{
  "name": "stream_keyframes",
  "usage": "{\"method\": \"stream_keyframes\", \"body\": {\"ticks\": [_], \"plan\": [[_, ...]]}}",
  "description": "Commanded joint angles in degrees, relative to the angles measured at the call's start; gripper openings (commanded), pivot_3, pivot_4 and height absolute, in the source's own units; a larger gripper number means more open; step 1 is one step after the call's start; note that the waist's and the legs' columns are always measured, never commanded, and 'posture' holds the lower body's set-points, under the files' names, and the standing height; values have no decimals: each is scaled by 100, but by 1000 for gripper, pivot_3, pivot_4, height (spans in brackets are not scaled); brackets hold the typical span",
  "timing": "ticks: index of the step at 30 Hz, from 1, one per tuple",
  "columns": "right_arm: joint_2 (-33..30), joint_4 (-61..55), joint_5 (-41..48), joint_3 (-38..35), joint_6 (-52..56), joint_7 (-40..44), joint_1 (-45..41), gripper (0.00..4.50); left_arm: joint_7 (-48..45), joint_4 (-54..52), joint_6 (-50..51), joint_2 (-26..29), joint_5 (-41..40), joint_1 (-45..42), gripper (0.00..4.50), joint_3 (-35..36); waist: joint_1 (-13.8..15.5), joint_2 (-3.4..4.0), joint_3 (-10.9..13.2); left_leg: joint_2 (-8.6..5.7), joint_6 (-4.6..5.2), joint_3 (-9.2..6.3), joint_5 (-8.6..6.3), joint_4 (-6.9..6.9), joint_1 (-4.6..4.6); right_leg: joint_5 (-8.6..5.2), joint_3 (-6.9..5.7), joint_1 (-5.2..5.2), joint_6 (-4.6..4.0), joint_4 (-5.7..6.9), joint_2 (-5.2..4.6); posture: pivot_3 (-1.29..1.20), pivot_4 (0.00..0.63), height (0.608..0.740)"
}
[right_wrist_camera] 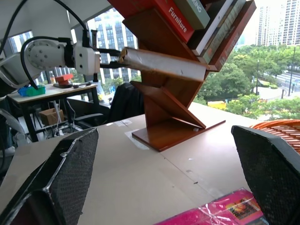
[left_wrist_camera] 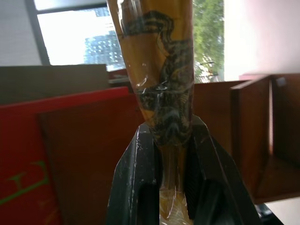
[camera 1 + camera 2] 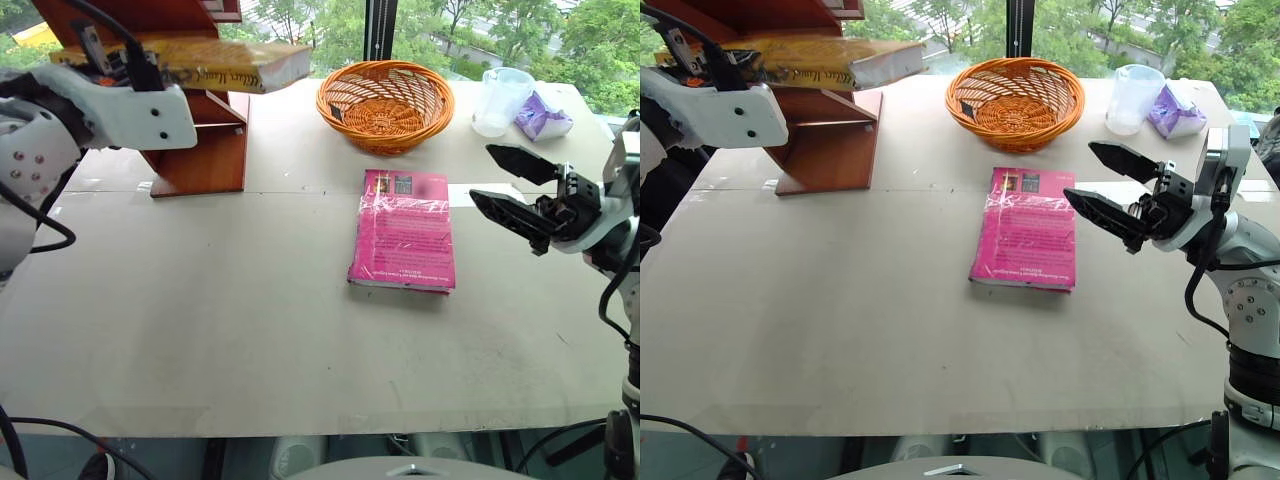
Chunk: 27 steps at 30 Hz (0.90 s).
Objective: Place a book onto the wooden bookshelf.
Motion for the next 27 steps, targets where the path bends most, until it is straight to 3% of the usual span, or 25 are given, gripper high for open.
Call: {"method": "stream_keyframes", "body": {"ticks": [1, 10, 25, 27], "plan": [[100, -106, 234, -154, -71, -164, -115, 4500, -226, 485, -35, -56, 365, -467, 114, -133, 4, -2, 1, -1, 0, -1, 0, 0, 0, 0, -2, 0, 0, 0, 0, 0, 150, 740], [192, -86, 92, -63, -178, -237, -182, 4500, -1009, 1676, 360, -918, 1053, -1650, 114, -901, -11, -2, 0, -3, 0, -1, 0, 17, 1, 0, 2, -2, 0, 25, 0, 0, 150, 740], [197, -205, 54, -142, -387, -341, 16, 4500, -1410, 2245, 916, -794, 1363, -1773, 114, -790, -187, -1, 0, 0, 1, 3, 0, 55, 19, -1, 30, -15, 2, 103, 2, 0, 150, 740], [170, -196, 39, -139, -395, -317, 11, 4500, -1437, 2230, 973, -764, 1373, -1709, 1117, -752, -187, -1, 0, 2, 1, 4, 0, 64, 18, -1, 31, -15, 1, 109, 3, 0, 150, 740]]}}
